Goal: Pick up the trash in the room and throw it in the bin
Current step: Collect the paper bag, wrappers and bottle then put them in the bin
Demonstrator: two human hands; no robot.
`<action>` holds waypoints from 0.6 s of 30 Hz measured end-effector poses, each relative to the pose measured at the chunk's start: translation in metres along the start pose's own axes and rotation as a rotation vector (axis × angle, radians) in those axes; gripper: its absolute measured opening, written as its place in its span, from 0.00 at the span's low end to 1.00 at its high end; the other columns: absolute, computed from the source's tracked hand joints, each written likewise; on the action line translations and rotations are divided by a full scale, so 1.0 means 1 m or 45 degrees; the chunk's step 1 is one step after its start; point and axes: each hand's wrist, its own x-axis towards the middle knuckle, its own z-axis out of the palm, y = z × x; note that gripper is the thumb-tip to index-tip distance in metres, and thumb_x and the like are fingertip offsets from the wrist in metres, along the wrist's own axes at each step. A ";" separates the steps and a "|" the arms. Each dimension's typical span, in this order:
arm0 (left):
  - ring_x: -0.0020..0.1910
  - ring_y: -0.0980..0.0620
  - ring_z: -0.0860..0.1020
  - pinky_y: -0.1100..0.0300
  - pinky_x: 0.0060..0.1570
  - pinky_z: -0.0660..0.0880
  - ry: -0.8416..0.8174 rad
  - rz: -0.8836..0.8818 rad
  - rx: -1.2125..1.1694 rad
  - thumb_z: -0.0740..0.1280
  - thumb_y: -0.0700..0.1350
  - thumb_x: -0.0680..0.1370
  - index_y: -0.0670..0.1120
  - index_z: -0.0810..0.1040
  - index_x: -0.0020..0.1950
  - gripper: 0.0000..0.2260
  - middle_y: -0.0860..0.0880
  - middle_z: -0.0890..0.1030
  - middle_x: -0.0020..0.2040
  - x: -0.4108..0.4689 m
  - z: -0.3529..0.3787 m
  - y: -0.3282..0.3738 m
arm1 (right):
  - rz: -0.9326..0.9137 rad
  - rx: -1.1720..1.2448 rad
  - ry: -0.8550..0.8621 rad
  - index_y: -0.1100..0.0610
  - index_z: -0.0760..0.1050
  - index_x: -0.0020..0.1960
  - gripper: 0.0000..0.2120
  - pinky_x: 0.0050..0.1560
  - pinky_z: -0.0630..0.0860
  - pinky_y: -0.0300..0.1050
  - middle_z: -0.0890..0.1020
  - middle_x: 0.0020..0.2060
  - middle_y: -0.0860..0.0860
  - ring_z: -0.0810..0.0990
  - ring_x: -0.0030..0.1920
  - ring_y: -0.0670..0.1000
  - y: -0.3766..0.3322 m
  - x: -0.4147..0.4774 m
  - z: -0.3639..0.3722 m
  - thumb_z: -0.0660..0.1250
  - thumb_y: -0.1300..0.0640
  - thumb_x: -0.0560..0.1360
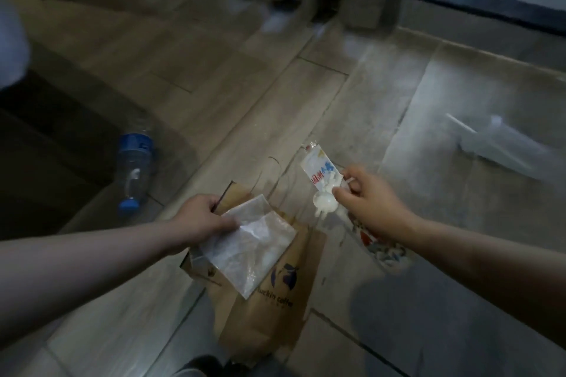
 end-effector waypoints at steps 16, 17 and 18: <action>0.70 0.39 0.63 0.41 0.61 0.73 0.604 -0.250 0.261 0.69 0.56 0.73 0.44 0.73 0.65 0.25 0.47 0.54 0.75 0.055 -0.081 -0.084 | 0.094 -0.008 -0.170 0.50 0.73 0.55 0.07 0.46 0.81 0.50 0.82 0.43 0.46 0.82 0.43 0.46 -0.023 0.005 0.039 0.63 0.51 0.78; 0.71 0.39 0.61 0.41 0.62 0.71 0.619 -0.257 0.214 0.70 0.55 0.73 0.44 0.73 0.64 0.24 0.49 0.52 0.75 0.057 -0.083 -0.084 | 0.095 -0.001 -0.163 0.50 0.73 0.55 0.06 0.46 0.81 0.51 0.82 0.42 0.47 0.82 0.43 0.47 -0.024 0.007 0.040 0.63 0.52 0.78; 0.72 0.39 0.59 0.41 0.64 0.70 0.627 -0.267 0.166 0.70 0.55 0.73 0.43 0.74 0.63 0.24 0.49 0.51 0.75 0.060 -0.084 -0.085 | 0.096 0.004 -0.157 0.50 0.73 0.54 0.06 0.46 0.81 0.51 0.82 0.42 0.48 0.82 0.42 0.47 -0.025 0.008 0.041 0.63 0.52 0.78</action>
